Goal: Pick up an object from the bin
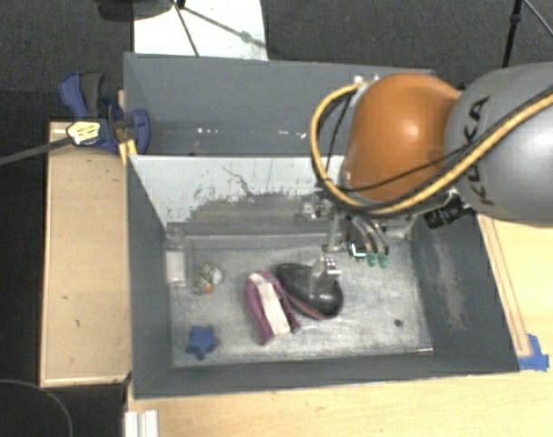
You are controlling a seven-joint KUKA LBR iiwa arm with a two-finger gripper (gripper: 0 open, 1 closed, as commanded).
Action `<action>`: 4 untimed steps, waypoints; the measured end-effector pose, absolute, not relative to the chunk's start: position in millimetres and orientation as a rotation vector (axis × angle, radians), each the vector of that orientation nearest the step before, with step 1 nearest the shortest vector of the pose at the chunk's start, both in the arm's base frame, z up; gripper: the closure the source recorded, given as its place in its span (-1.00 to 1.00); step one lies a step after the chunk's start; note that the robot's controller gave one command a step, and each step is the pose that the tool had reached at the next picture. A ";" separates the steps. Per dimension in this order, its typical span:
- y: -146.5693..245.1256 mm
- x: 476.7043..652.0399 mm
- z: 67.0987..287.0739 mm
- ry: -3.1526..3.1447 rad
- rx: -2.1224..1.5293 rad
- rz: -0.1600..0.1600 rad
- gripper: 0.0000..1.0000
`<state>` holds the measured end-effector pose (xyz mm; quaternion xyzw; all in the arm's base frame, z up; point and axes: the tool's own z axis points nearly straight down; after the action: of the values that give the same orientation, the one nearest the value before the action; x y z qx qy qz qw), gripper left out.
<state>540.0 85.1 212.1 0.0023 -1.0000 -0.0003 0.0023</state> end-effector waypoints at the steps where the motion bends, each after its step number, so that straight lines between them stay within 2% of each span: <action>1: 92.1 532.6 89.3 -3.141 0.002 -0.001 -1.00; 2: 78.3 517.6 81.8 -3.162 -0.168 -0.022 -1.00; 3: 78.2 510.9 81.0 -3.131 -0.170 -0.014 1.00; 4: 64.5 513.0 269.0 -3.120 0.450 0.000 1.00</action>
Offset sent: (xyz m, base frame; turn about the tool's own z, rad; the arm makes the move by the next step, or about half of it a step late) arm -0.0076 0.0069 -0.1216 0.0101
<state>513.0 64.5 269.0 0.1428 -0.9897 0.0001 -0.0051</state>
